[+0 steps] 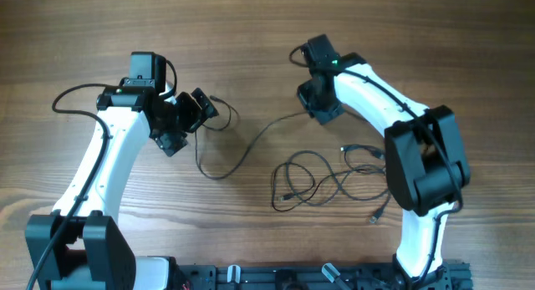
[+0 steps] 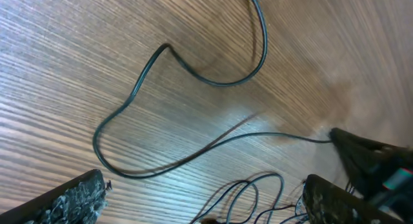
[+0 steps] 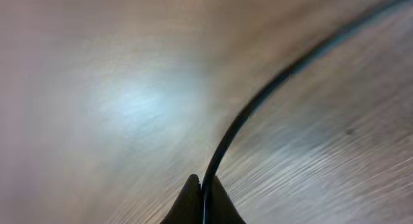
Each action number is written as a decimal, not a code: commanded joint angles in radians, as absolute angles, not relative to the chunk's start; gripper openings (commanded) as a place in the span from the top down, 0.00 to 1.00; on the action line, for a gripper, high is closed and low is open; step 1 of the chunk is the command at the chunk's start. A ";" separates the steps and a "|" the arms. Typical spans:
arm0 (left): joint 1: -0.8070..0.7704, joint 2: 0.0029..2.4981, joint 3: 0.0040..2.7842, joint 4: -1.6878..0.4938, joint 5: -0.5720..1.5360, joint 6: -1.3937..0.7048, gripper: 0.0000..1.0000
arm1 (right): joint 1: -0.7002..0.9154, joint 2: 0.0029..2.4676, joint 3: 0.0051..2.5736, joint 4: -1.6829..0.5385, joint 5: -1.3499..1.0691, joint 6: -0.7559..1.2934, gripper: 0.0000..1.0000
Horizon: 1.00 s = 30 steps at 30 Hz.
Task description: Untangle cables
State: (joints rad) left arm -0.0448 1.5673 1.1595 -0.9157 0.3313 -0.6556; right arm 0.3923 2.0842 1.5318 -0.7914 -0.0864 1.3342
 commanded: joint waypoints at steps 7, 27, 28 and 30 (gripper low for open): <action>-0.044 1.569 1.157 -0.909 0.340 -0.639 0.00 | 0.385 1.629 1.891 -0.687 -0.104 0.941 0.96; -0.044 1.569 1.157 -0.910 0.340 -0.639 0.01 | 0.385 1.344 2.021 -0.064 -0.141 0.970 0.95; -0.044 1.569 1.158 -0.910 0.340 -0.639 0.00 | 0.385 1.344 2.041 -0.064 -0.134 0.970 0.95; -0.044 1.569 1.158 -0.910 0.340 -0.639 0.00 | 0.385 1.344 2.070 -0.078 -0.139 0.968 0.95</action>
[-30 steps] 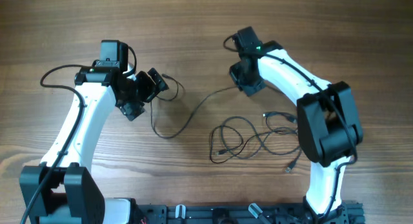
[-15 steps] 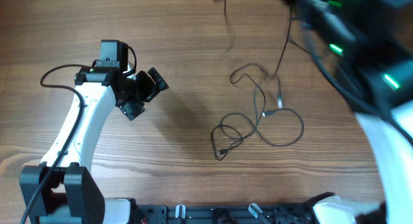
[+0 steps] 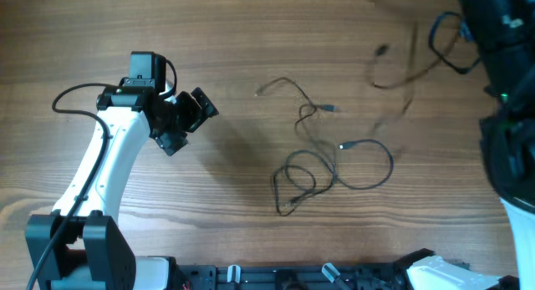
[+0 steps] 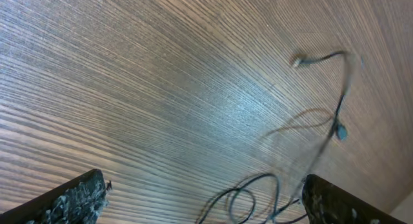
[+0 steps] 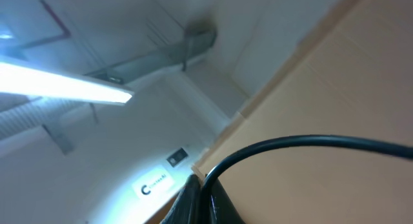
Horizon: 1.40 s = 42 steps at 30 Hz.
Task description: Untangle cables
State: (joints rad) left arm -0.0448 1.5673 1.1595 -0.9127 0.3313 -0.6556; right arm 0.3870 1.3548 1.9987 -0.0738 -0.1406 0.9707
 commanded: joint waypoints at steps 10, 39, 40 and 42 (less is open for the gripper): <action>-0.044 1.569 1.158 -0.921 0.371 -0.639 0.01 | 0.385 1.387 2.088 -0.479 -0.165 0.968 0.95; -0.167 1.037 1.346 -0.592 0.594 -0.396 0.16 | 0.402 1.659 2.088 -0.655 -0.640 1.055 0.95; -0.174 1.040 1.346 -0.582 0.594 -0.396 0.16 | 0.404 1.659 2.088 -0.652 -0.651 1.060 0.95; -0.192 1.045 1.346 -0.556 0.594 -0.396 0.21 | 0.416 1.659 2.088 -0.647 -0.668 1.072 0.96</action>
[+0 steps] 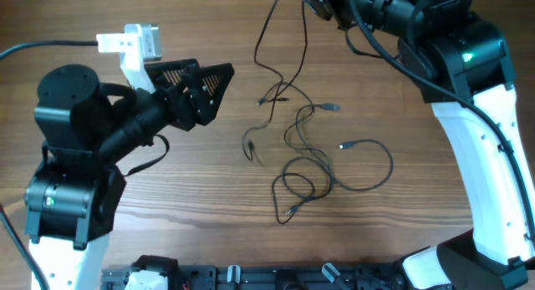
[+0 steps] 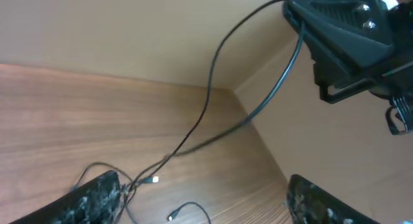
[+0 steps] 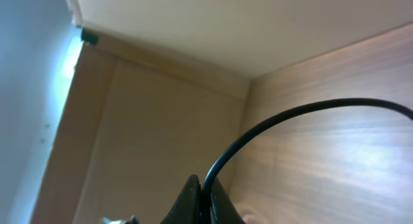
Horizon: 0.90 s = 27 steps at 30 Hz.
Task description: Untangle cables
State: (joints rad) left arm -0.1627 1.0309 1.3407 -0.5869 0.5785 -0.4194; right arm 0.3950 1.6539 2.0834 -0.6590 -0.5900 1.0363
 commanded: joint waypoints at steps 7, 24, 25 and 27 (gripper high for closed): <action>-0.286 1.044 1.346 -0.466 0.595 -0.316 0.18 | 0.435 1.659 2.088 -0.656 -0.668 1.077 0.95; -0.350 1.099 1.346 -0.360 0.500 -0.227 0.46 | 0.436 1.659 2.088 -0.720 -0.747 1.076 0.96; -0.350 1.104 1.346 -0.358 0.500 -0.228 0.46 | 0.438 1.659 2.088 -0.720 -0.755 1.076 0.95; -0.350 1.113 1.346 -0.353 0.500 -0.227 0.51 | 0.442 1.659 2.088 -0.720 -0.776 1.077 0.95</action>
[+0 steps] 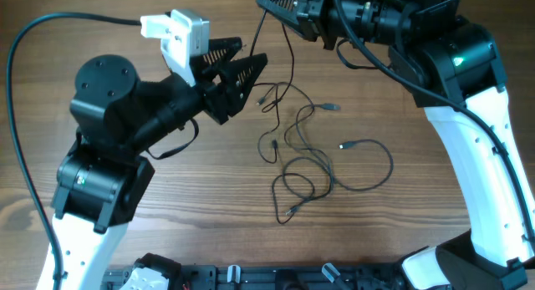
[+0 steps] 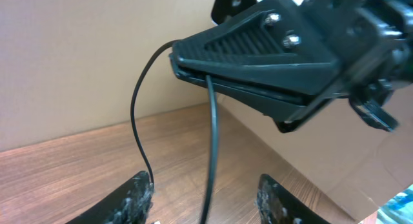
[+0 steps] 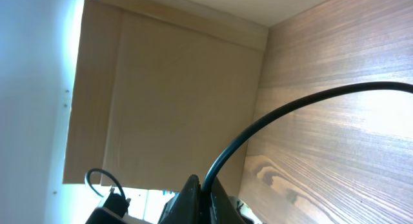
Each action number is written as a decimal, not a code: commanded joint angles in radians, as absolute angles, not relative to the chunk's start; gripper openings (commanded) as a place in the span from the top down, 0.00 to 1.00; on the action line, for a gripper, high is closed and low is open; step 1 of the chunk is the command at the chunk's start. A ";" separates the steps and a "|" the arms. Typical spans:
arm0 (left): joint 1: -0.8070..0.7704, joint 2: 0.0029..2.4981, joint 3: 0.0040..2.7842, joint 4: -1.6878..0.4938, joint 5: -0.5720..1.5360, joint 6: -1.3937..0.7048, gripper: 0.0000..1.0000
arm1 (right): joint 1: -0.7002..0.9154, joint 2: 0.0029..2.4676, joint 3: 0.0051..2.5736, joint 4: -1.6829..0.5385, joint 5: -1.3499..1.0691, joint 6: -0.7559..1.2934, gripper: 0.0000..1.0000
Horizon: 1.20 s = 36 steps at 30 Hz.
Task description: Untangle cables
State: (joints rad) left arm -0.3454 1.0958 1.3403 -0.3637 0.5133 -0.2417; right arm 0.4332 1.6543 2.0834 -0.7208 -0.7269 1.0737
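Note:
My right gripper is raised high at the back and shut on a thin black cable (image 1: 290, 52). Two strands of it hang down to the table, and its plug ends (image 1: 272, 144) dangle by a tangle of black cables (image 1: 309, 177) on the wood. The right wrist view shows the cable (image 3: 290, 114) leaving the shut right gripper (image 3: 201, 185). Also lifted high, my left gripper (image 1: 253, 53) stands open beside the hanging strands. In the left wrist view one strand (image 2: 211, 133) runs down between the fingers of the left gripper (image 2: 205, 182). How deep it lies there I cannot tell.
Several loose loops and plugs spread over the wooden table (image 1: 125, 240) right of centre, one plug (image 1: 343, 145) pointing left. The right arm (image 1: 468, 114) arches over the table's right side. A beige wall (image 2: 77, 56) stands behind.
My open left gripper has moved right, up to the hanging cable, and a strand now shows between its fingers. The right gripper still holds the cable high, shifted slightly left.
First my right gripper was shut on a cable lying on the table, with the left open low near its loop. Then the cable was lifted away to the right. Later both arms were raised with the cable hanging from the right; now the left is at the strands.

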 commanded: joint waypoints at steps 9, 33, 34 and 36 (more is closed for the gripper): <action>-0.350 1.119 1.346 -0.306 0.500 -0.228 0.68 | 0.446 1.659 2.088 -0.755 -0.787 1.073 0.96; -0.348 1.119 1.346 -0.126 0.260 -0.324 0.96 | 0.329 1.659 2.088 -1.056 -0.441 0.942 0.09; -0.348 1.119 1.346 -0.102 0.260 -0.326 0.96 | 0.321 1.659 2.088 -1.085 -0.408 0.942 0.07; -0.348 1.119 1.346 -0.025 0.258 -0.341 0.96 | 0.306 1.659 2.088 -1.172 -0.302 0.942 0.05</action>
State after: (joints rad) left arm -0.3470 1.1213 1.3388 -0.1066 0.2985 -0.3130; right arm 0.3309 1.6554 2.0838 -1.0904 -0.4995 0.9596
